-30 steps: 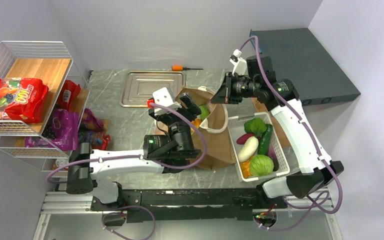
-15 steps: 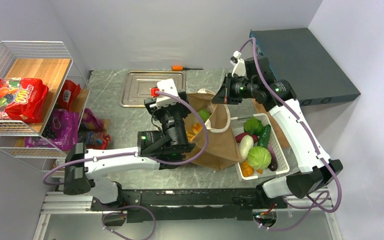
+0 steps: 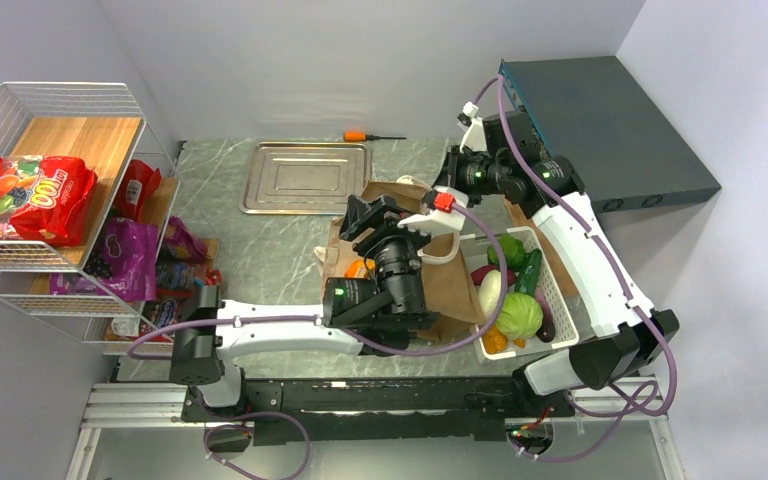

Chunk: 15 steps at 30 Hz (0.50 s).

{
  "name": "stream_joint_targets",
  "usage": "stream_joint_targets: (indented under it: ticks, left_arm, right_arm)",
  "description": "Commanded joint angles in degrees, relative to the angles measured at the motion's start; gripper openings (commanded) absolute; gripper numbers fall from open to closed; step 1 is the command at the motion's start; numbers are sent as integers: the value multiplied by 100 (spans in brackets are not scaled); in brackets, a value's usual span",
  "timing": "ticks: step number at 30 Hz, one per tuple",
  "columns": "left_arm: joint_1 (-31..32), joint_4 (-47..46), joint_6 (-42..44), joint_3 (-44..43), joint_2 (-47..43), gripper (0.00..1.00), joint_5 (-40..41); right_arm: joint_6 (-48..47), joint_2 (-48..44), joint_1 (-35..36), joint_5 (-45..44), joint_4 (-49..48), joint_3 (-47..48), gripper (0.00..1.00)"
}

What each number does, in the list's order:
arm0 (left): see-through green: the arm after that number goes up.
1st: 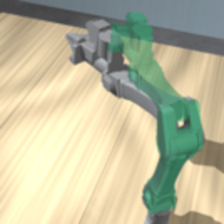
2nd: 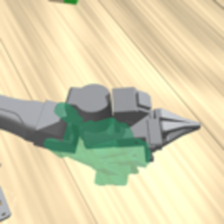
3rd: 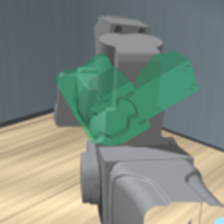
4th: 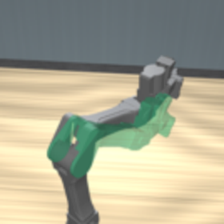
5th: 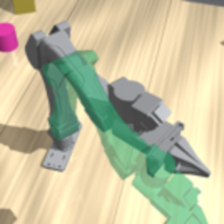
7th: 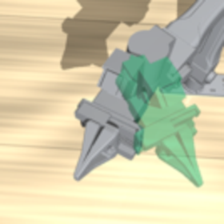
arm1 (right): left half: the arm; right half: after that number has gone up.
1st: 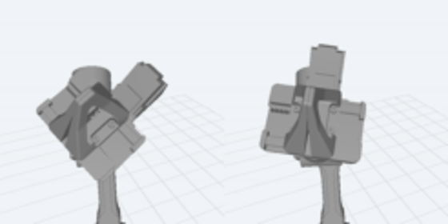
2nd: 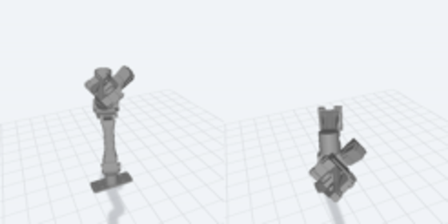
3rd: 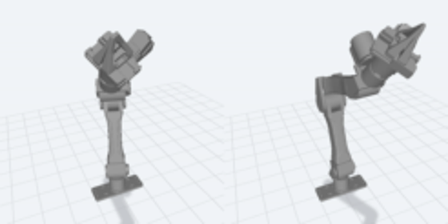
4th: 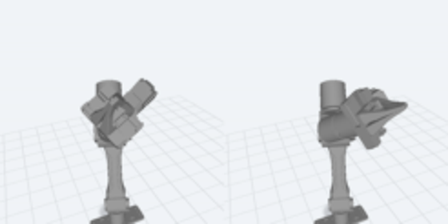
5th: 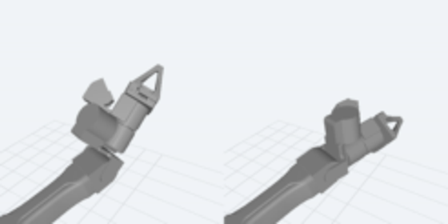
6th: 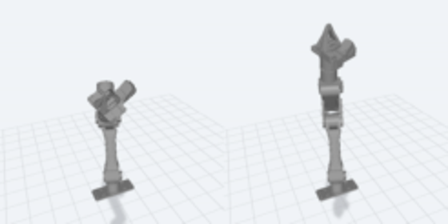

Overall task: Place the food into the grocery bag and tie it
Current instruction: Place the snack in the grocery bag.

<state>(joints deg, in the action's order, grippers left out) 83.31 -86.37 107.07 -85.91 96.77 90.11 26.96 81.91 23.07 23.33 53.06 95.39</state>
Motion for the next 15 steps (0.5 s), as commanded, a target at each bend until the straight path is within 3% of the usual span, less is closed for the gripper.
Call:
stream_joint_targets:
  ticks: [1,8,11,15]
  left_arm:
    - [255,-929,630,-526,-68,64,376]
    - [13,-925,592,-216,-41,66,367]
    - [-666,-922,573,-30,-37,67,372]
    - [-1823,-886,1421,-619,607,66,368]
  right_arm:
    - [-52,-43,-26,-53,-198,-40,0]
    - [-84,-133,-23,-279,-369,-627,0]
    - [-56,-115,-24,-370,-407,-809,0]
    - [-29,-33,-24,-343,-439,-792,0]
